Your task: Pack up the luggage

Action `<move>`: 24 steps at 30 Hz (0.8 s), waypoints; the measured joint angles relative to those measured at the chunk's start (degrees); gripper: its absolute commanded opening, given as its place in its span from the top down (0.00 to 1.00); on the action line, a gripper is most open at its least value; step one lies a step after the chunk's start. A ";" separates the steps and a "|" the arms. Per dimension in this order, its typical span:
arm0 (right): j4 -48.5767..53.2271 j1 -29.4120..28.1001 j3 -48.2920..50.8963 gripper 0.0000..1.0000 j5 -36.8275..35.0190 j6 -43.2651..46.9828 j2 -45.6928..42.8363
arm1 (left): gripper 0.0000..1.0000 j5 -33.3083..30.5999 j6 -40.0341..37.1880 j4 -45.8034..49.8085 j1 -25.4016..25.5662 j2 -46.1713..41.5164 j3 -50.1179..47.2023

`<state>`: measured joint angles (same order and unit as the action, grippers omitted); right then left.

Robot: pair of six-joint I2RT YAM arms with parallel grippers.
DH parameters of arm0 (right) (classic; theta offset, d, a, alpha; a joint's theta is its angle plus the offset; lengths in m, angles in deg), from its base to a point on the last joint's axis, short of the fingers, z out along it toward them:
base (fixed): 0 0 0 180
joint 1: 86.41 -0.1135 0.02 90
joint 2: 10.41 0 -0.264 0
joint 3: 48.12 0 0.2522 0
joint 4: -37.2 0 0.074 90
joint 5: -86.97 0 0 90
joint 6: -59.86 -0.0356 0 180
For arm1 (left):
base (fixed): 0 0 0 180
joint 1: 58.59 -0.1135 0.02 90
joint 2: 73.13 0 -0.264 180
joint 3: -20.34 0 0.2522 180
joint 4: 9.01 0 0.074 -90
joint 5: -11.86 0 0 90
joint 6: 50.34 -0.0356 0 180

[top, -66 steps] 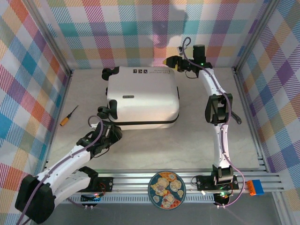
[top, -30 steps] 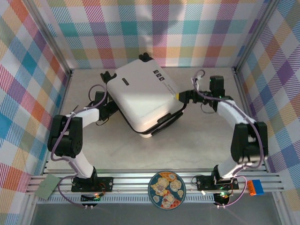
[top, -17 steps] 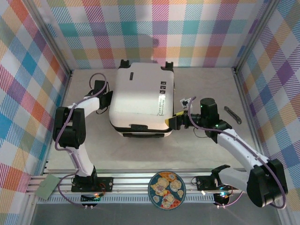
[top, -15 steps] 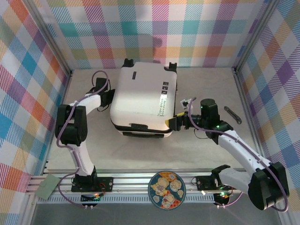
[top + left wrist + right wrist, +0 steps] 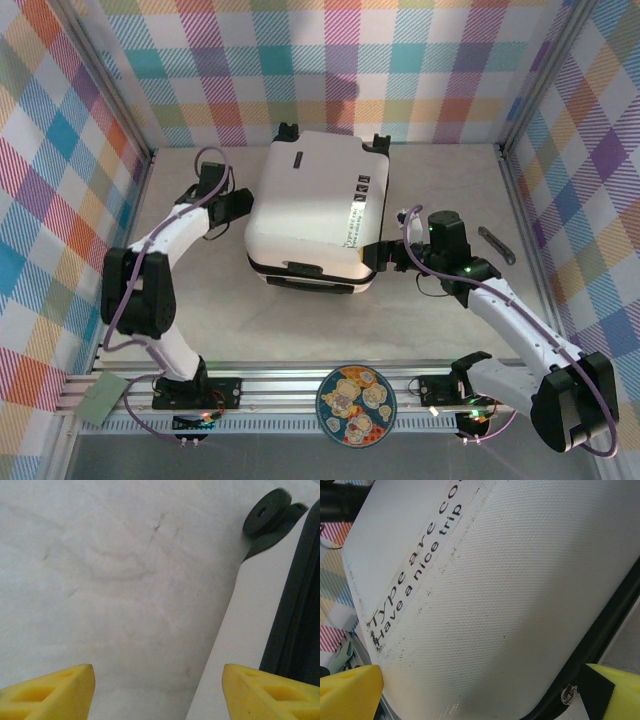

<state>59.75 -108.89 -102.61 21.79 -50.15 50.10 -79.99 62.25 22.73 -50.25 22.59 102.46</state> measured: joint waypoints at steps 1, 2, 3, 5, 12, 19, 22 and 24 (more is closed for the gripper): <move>-0.04 0.02 0.00 0.01 -0.20 -0.13 0.00 | 0.32 -0.72 0.13 0.13 0.07 -1.97 -2.10; -0.11 0.02 0.00 0.01 -0.26 -0.13 0.11 | 0.32 -1.20 0.31 0.13 0.11 -3.61 -3.93; -0.13 0.09 0.00 0.01 -0.17 -0.15 0.22 | 0.32 -1.77 0.48 0.15 0.15 -5.14 -5.73; -0.44 0.35 0.00 0.01 0.42 -0.13 0.72 | 0.31 -2.80 0.85 0.50 0.17 -7.98 -9.05; -4.17 0.35 0.42 0.01 5.25 -0.72 3.26 | 0.31 -4.96 3.34 2.03 0.72 -17.84 -17.68; -11.23 -5.18 3.58 0.01 3.93 -4.72 3.34 | 0.30 -8.13 4.85 4.90 1.22 -27.93 -20.98; -14.97 -8.02 3.56 0.01 4.42 -7.89 5.44 | 0.31 -10.08 5.14 7.96 1.29 -31.80 -21.33; -18.21 -9.16 3.08 0.01 6.43 -9.64 8.31 | 0.30 -11.21 5.38 9.68 1.84 -34.05 -21.33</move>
<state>41.55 -118.05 -99.53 28.22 -59.79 58.41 -91.20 67.63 32.41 -48.42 -11.46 81.13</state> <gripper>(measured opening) 0.992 0.694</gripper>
